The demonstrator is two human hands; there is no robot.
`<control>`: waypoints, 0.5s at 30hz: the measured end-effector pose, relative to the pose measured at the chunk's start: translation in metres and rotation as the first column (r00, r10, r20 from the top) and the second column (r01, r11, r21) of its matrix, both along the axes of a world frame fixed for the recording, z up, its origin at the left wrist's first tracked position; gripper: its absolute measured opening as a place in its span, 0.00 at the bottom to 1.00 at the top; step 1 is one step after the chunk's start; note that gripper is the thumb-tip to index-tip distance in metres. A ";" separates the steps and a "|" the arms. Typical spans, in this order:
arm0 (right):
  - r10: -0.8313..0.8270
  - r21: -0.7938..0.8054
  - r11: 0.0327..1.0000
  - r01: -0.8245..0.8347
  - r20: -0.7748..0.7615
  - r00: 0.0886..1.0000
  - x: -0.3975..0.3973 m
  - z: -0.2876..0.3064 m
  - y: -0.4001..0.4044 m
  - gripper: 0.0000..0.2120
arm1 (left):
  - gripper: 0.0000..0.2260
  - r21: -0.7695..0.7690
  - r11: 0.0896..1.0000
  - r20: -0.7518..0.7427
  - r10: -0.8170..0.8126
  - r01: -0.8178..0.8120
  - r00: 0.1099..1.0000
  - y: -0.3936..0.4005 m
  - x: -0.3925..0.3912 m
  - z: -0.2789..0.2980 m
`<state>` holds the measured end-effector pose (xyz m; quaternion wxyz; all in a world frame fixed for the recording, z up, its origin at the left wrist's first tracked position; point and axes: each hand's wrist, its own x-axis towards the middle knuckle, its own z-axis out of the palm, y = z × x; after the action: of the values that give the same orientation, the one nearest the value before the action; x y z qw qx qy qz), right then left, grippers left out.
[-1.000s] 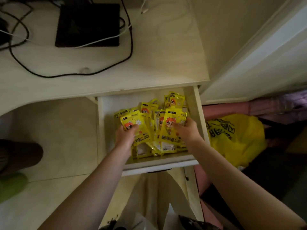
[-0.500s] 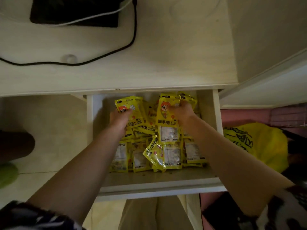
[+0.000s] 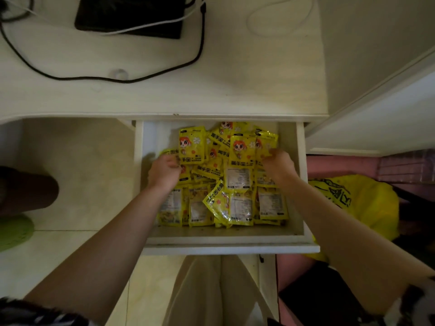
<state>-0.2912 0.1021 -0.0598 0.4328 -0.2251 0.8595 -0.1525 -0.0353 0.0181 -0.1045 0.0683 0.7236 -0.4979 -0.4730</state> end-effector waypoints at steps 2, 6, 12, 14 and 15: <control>-0.006 -0.020 1.000 0.007 0.018 1.000 0.006 0.008 0.012 0.15 | 0.13 -0.042 0.999 0.018 -0.027 0.028 0.999 0.018 0.007 0.010; -0.025 -0.075 0.997 0.030 0.065 0.998 0.024 0.026 0.040 0.17 | 0.06 -0.100 0.995 -0.058 0.013 -0.019 0.998 0.054 0.020 0.033; -0.125 -0.156 0.974 0.164 0.235 0.964 0.072 0.052 0.103 0.12 | 0.05 -0.043 0.984 -0.307 0.149 -0.170 0.940 0.114 0.041 0.072; -0.181 -0.152 0.960 0.234 0.298 0.937 0.090 0.058 0.125 0.12 | 0.03 -0.025 0.982 -0.323 0.169 -0.187 0.931 0.132 0.051 0.078; -0.213 -0.149 0.950 0.274 0.330 0.920 0.098 0.060 0.137 0.12 | 0.04 -0.012 0.981 -0.325 0.180 -0.194 0.928 0.140 0.058 0.081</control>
<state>-0.1930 0.2387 0.0006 0.5161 -0.1301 0.7833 -0.3212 0.0224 0.1580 -0.0238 0.2093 0.6791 -0.4191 -0.5651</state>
